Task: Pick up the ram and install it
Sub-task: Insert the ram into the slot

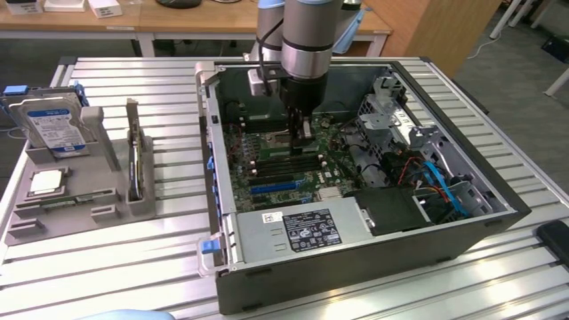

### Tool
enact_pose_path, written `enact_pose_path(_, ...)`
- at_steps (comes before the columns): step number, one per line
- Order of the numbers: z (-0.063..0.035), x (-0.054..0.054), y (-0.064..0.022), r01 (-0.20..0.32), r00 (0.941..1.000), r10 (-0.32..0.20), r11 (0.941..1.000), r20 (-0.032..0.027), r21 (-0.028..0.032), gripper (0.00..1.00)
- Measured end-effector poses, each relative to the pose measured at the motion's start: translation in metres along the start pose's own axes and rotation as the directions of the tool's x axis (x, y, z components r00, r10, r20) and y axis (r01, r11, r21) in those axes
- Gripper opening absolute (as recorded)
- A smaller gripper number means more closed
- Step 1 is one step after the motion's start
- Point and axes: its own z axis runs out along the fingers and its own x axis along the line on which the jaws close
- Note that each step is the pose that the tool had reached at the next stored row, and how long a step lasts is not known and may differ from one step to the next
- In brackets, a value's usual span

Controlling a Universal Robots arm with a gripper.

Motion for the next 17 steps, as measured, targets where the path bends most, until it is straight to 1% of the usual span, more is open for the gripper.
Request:
enact_pose_path(6, 0.0017, 0.0002, 0.0001, 0.028, 0.9996, -0.028, 0.9996, 0.0016, 0.0010, 0.14)
enact_pose_path(12, 0.0026, 0.0002, 0.0020, 0.029, 0.9996, -0.029, 0.9996, 0.0015, 0.0011, 0.14)
enact_pose_path(14, 0.0030, 0.0004, 0.0021, 0.025, 0.9997, -0.025, 0.9997, 0.0011, 0.0007, 0.14)
enact_pose_path(15, 0.0040, 0.0007, 0.0022, 0.003, 1.0000, -0.003, 1.0000, -0.0001, -0.0013, 0.14)
enact_pose_path(16, 0.0041, 0.0009, 0.0022, -0.009, 1.0000, 0.009, 1.0000, -0.0026, -0.0023, 0.14)
enact_pose_path(17, 0.0041, 0.0009, 0.0021, -0.009, 1.0000, 0.009, 1.0000, -0.0032, -0.0023, 0.14)
